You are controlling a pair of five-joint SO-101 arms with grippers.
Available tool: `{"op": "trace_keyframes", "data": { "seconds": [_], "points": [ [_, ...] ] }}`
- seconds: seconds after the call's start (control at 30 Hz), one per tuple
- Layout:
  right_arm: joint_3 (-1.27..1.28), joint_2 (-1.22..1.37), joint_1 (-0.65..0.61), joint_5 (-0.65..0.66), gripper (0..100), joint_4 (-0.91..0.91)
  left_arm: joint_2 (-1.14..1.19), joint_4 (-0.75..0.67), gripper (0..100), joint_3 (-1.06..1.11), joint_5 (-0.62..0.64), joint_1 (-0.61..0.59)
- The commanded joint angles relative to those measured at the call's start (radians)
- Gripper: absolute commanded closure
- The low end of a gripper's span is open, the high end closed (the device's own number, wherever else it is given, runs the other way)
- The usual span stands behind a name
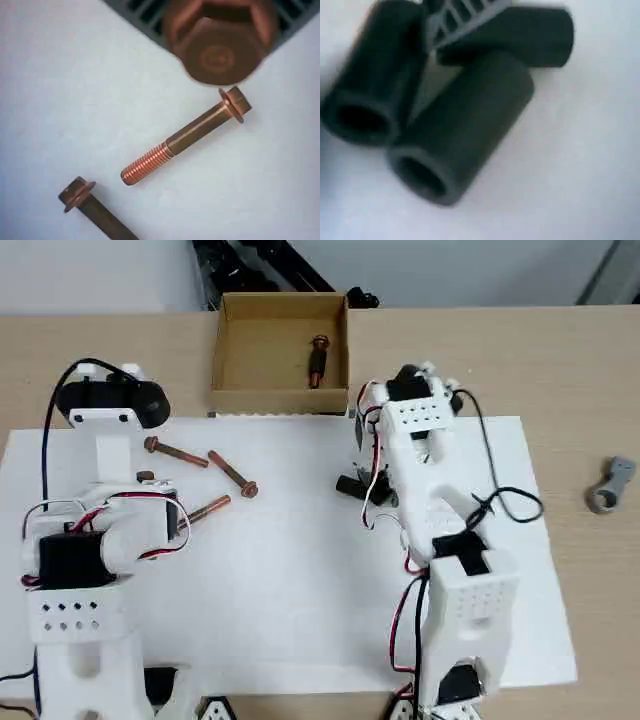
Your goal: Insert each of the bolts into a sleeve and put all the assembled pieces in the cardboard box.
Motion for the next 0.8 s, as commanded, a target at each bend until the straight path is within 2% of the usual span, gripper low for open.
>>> {"op": "trace_keyframes", "data": {
  "seconds": [0.0,0.33,0.5,0.77],
  "points": [
    [0.000,0.027,-0.004,-0.003,85.2,-0.027,-0.026,-0.020,100,-0.005,-0.008,-0.005],
    [0.002,0.036,-0.001,-0.002,85.3,-0.047,-0.026,-0.006,100,-0.005,-0.005,-0.005],
    [0.002,0.035,-0.004,0.025,98.4,-0.047,-0.029,-0.006,100,-0.005,-0.005,-0.005],
    [-0.006,0.016,-0.008,0.098,98.7,-0.028,-0.031,0.002,100,-0.005,-0.005,-0.003]
  ]
}}
